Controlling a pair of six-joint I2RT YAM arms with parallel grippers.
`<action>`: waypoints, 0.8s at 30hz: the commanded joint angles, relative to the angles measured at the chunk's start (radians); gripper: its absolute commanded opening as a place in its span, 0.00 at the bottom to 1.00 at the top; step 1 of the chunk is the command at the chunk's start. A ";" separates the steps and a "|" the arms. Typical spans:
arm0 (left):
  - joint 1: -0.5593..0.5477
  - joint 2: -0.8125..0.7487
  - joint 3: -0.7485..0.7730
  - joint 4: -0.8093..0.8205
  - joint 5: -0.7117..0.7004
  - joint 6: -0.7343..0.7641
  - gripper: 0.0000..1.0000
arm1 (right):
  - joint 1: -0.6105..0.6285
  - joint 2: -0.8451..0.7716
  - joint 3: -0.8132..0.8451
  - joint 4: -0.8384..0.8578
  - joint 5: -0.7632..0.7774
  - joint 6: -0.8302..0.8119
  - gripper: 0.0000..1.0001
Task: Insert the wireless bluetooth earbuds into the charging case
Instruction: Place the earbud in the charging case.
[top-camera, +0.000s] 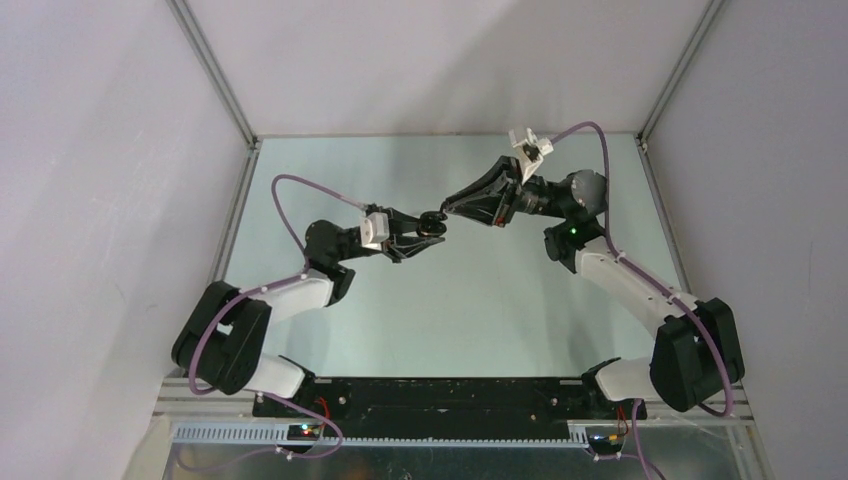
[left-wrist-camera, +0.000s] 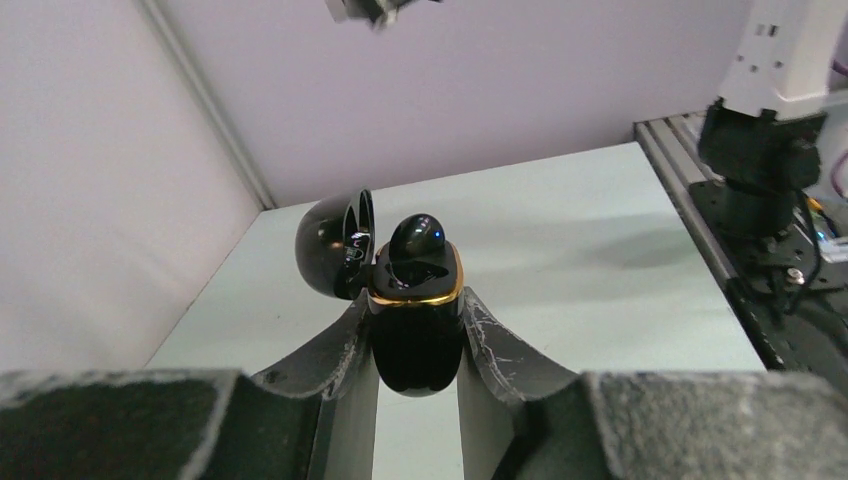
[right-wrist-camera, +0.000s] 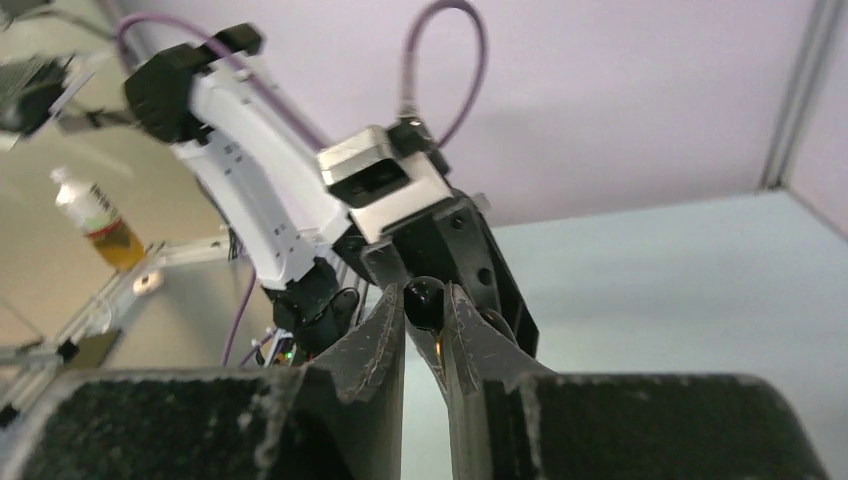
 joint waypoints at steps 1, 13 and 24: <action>0.002 -0.051 0.024 0.085 0.101 -0.047 0.08 | 0.011 -0.046 -0.002 0.287 -0.163 0.071 0.20; -0.014 -0.093 0.027 0.155 0.239 -0.152 0.09 | 0.065 -0.022 -0.037 0.459 -0.335 0.004 0.21; -0.087 -0.052 0.045 0.202 0.298 -0.253 0.10 | 0.128 0.010 -0.053 0.548 -0.371 0.000 0.23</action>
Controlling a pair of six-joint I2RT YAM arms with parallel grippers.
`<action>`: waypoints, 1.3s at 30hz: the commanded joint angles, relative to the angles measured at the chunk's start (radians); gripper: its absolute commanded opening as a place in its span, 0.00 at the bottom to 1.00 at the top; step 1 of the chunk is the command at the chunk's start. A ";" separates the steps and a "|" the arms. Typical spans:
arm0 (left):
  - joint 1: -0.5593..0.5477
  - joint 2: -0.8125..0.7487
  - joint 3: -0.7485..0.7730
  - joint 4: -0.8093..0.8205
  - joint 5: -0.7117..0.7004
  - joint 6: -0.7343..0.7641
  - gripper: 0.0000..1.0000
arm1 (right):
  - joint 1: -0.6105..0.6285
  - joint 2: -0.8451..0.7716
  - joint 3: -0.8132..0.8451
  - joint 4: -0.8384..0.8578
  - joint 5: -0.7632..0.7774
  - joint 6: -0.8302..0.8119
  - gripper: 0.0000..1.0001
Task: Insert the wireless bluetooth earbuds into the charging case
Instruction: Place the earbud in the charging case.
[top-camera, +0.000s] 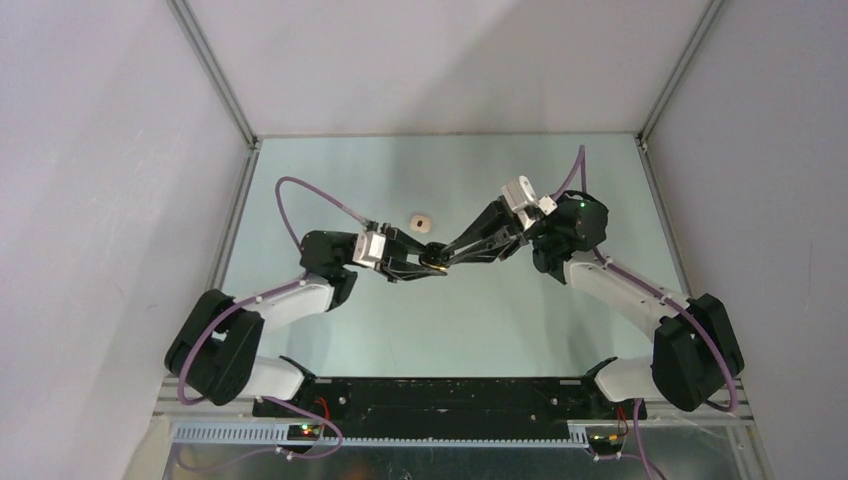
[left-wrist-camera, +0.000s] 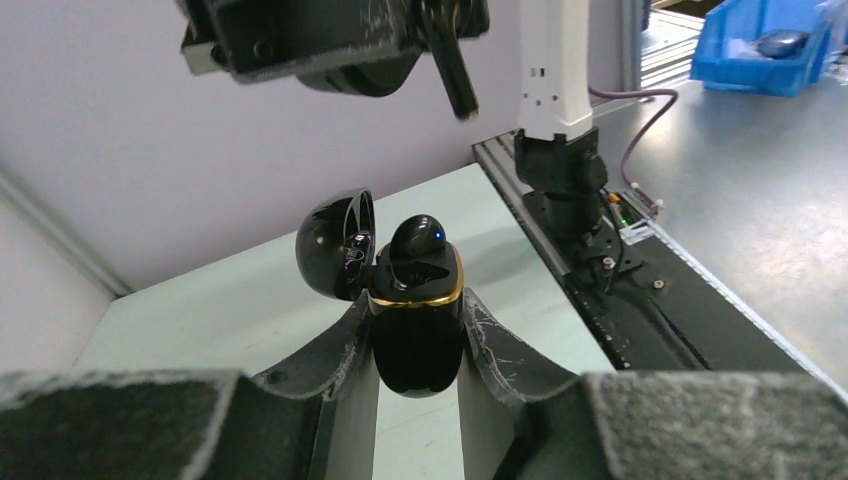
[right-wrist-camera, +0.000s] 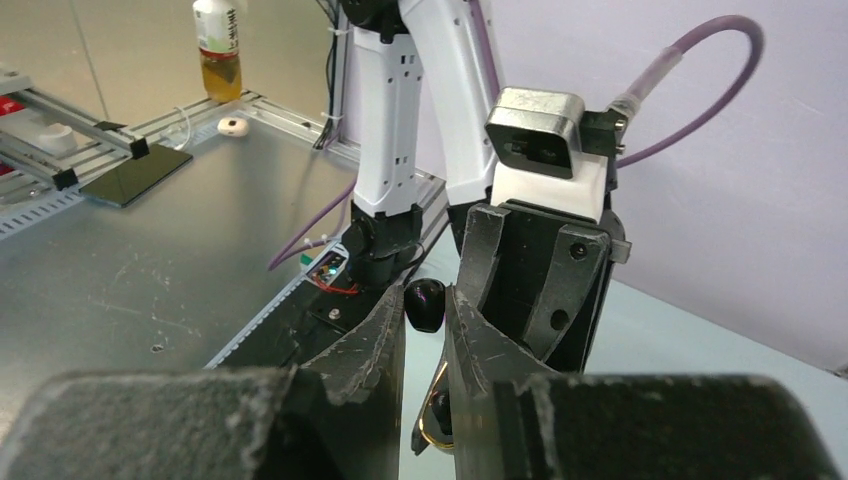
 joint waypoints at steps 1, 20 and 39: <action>-0.032 0.010 0.046 0.086 0.035 -0.078 0.10 | 0.020 0.012 -0.012 0.086 -0.036 -0.020 0.22; -0.075 0.061 0.040 0.144 -0.086 -0.216 0.10 | 0.001 0.031 -0.021 0.115 0.003 -0.062 0.19; -0.086 0.115 0.011 0.096 -0.334 -0.265 0.10 | -0.099 -0.039 -0.098 -0.050 0.248 -0.203 0.19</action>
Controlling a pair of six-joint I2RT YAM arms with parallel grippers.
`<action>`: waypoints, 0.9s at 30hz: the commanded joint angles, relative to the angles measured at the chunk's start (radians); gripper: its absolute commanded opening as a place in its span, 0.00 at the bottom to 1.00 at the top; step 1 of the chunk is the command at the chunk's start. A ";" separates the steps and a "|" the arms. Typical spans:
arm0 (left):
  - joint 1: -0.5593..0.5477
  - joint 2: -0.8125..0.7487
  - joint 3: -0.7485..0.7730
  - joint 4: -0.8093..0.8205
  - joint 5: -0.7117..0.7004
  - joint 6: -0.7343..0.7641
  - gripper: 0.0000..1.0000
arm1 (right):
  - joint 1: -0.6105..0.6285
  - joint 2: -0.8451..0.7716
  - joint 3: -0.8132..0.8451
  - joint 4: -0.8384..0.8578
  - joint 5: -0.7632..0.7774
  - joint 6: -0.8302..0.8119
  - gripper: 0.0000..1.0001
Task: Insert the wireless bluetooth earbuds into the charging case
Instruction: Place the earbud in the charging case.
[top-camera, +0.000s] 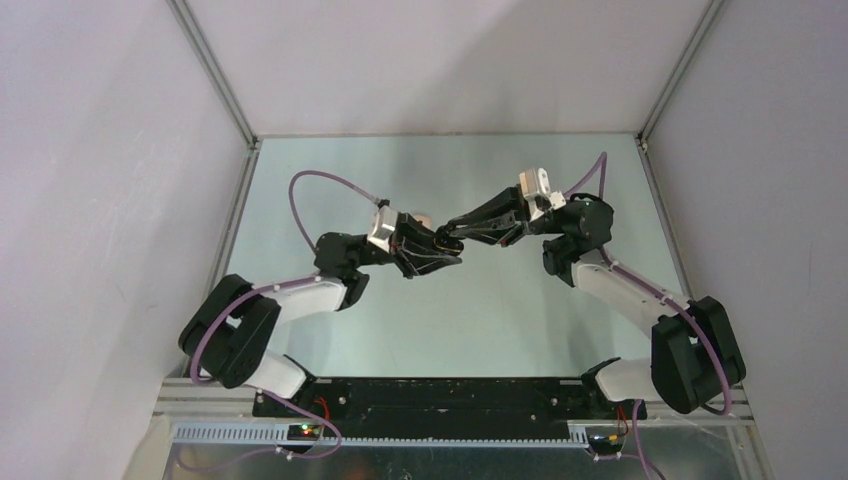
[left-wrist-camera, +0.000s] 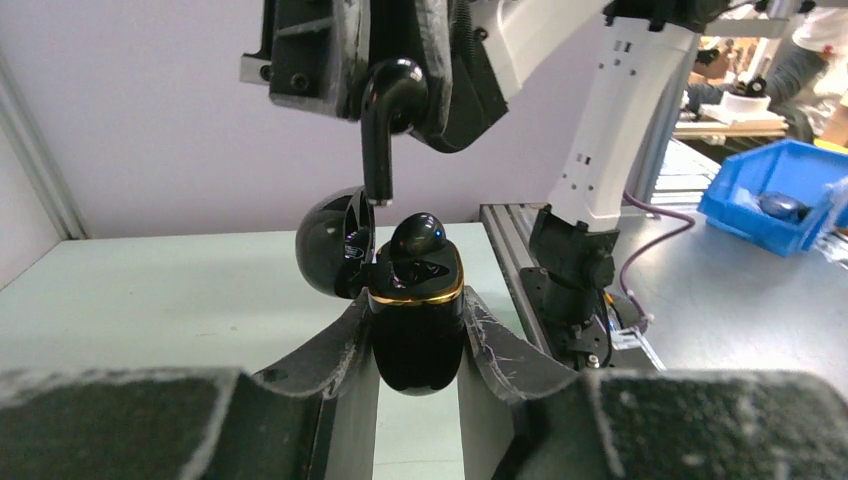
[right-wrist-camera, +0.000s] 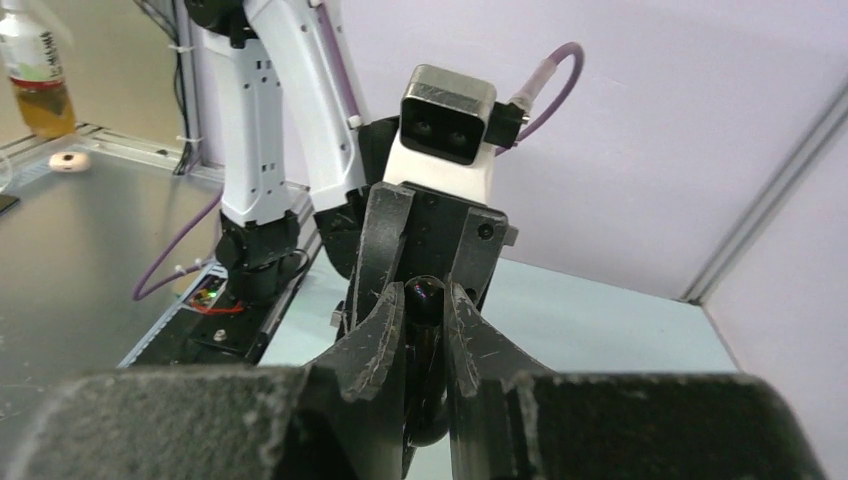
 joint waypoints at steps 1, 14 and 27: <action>-0.012 0.024 -0.003 0.021 -0.094 -0.027 0.10 | -0.012 -0.031 -0.003 -0.030 0.069 -0.044 0.19; -0.015 0.034 0.010 0.036 -0.127 -0.072 0.10 | -0.015 -0.038 -0.017 -0.137 0.086 -0.121 0.18; -0.010 0.028 0.013 0.048 -0.118 -0.078 0.10 | -0.005 -0.029 -0.024 -0.167 0.085 -0.148 0.18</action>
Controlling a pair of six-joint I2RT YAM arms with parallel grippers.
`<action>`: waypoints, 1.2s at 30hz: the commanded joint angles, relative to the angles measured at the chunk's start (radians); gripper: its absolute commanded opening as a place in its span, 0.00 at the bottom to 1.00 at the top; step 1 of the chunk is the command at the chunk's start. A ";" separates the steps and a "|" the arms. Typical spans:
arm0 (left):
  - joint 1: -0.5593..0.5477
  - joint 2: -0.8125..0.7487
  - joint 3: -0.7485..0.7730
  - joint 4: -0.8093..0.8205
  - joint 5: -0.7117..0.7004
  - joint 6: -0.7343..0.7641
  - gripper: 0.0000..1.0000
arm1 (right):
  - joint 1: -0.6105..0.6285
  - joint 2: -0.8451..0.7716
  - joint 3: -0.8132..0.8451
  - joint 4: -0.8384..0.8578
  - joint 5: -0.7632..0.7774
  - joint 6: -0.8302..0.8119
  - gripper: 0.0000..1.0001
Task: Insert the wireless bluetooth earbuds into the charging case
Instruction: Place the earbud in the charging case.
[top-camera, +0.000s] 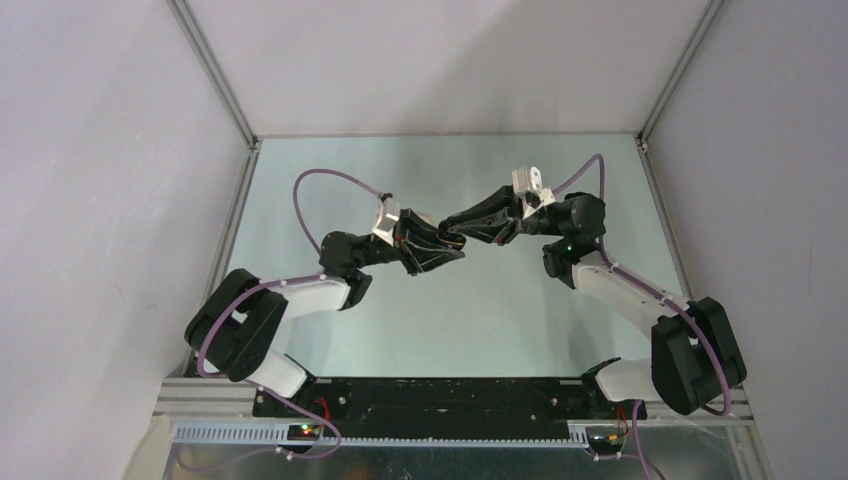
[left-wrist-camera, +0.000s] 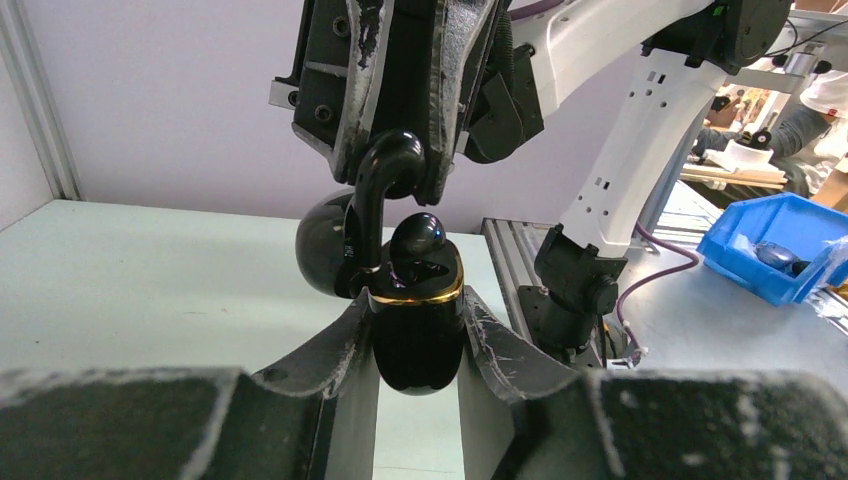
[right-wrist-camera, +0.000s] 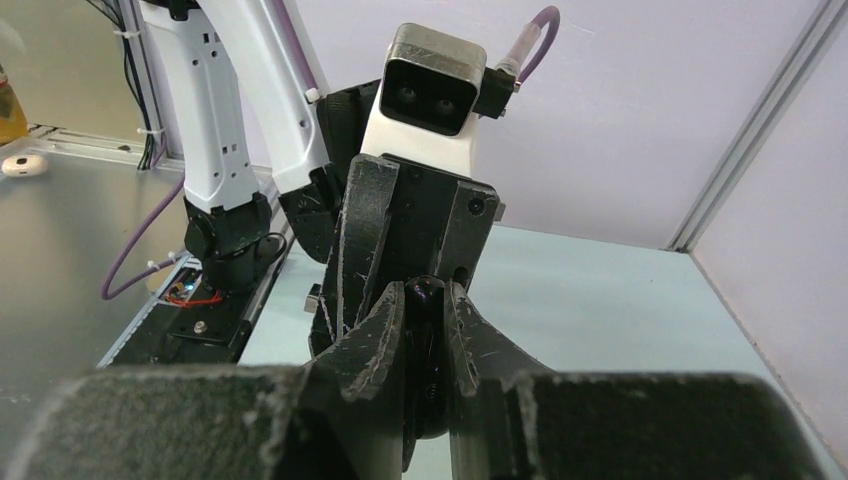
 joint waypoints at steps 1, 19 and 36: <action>0.000 -0.017 0.014 0.050 -0.016 -0.008 0.10 | 0.008 -0.019 0.001 0.002 0.011 -0.020 0.18; 0.028 -0.031 0.012 0.049 -0.017 -0.005 0.10 | 0.014 -0.034 -0.005 0.014 -0.018 0.011 0.17; 0.030 -0.038 0.012 0.058 -0.004 -0.010 0.11 | 0.033 -0.003 -0.005 -0.007 0.002 -0.025 0.18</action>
